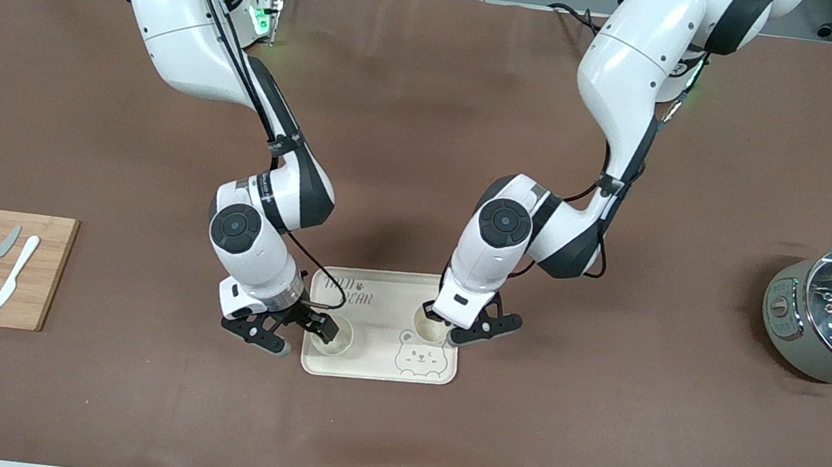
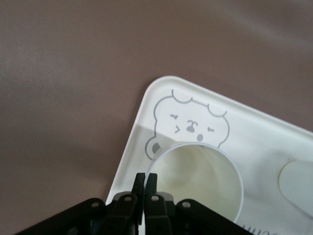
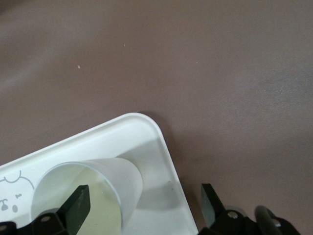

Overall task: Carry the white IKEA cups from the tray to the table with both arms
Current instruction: 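Carry the cup with the left gripper while the right gripper lifts its cup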

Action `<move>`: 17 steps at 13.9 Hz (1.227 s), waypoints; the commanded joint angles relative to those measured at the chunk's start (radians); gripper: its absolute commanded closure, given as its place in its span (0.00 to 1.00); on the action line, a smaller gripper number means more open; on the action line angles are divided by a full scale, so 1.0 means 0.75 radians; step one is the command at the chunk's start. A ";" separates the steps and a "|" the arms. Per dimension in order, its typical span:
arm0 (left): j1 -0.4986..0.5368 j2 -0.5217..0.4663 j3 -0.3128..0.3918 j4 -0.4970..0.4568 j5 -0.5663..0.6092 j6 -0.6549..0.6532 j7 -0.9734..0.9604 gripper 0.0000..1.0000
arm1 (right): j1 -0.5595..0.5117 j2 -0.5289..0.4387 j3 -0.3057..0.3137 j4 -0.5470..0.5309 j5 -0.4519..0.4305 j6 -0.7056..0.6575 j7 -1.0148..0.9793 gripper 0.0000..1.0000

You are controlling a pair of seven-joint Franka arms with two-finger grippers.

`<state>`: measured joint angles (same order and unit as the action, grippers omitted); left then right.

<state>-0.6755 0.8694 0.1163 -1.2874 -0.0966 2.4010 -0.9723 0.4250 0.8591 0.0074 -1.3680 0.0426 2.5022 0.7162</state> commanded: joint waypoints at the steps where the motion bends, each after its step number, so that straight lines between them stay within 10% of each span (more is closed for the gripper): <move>1: -0.010 -0.040 0.027 -0.002 0.008 -0.002 -0.047 1.00 | 0.012 0.027 -0.008 0.047 -0.026 -0.002 0.000 0.00; 17: 0.256 -0.210 0.068 -0.016 0.022 -0.465 0.411 1.00 | 0.045 0.041 -0.008 0.057 -0.065 -0.002 0.004 0.06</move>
<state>-0.5106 0.7431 0.1737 -1.2775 -0.0950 2.0931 -0.6980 0.4511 0.8742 0.0075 -1.3556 0.0154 2.5021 0.7128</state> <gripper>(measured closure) 0.969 0.004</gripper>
